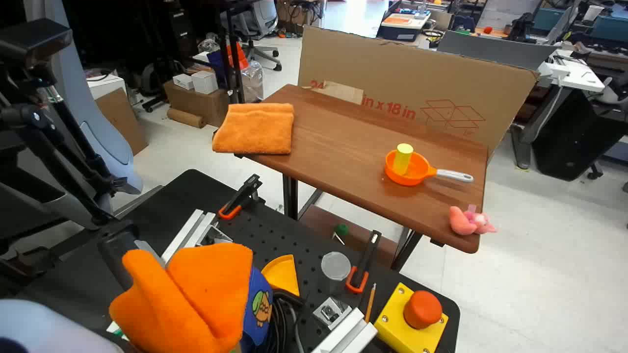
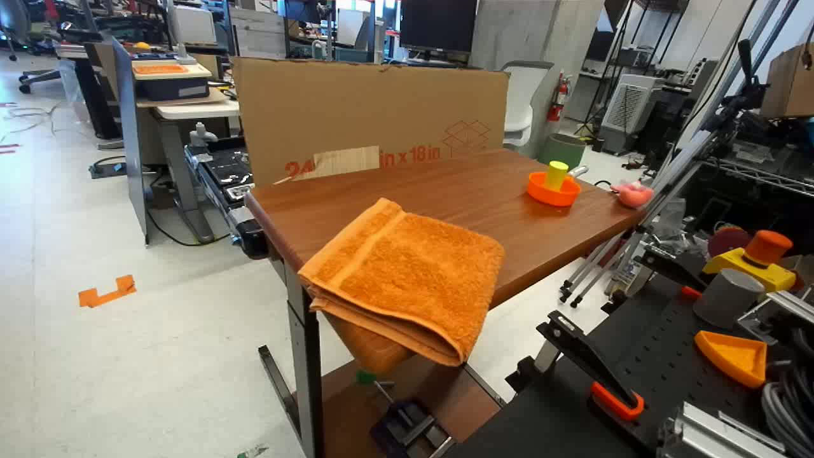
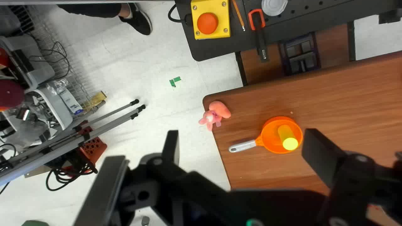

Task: Move the pink bunny to the left

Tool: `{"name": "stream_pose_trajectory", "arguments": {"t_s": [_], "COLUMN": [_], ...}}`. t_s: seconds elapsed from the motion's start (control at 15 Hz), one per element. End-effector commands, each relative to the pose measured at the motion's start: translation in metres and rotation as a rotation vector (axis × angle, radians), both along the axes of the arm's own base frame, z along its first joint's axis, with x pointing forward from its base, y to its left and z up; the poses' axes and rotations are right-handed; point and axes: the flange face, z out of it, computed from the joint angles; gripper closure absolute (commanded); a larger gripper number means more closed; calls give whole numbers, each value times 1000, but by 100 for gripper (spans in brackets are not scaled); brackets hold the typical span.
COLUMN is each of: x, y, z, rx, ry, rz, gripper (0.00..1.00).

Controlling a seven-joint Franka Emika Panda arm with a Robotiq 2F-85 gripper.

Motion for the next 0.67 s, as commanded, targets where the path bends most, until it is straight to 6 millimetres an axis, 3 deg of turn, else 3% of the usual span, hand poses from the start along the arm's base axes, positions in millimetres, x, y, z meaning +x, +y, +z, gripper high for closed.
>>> {"name": "stream_pose_trajectory", "arguments": {"t_s": [0.0,0.47,0.6], "x": [0,0,25], "y": [0,0,-3], "z": [1,1,-8], "rx": [0,0,29], "ry": [1,1,2], "rz": [0,0,-57], "gripper": [0,0,0]}}
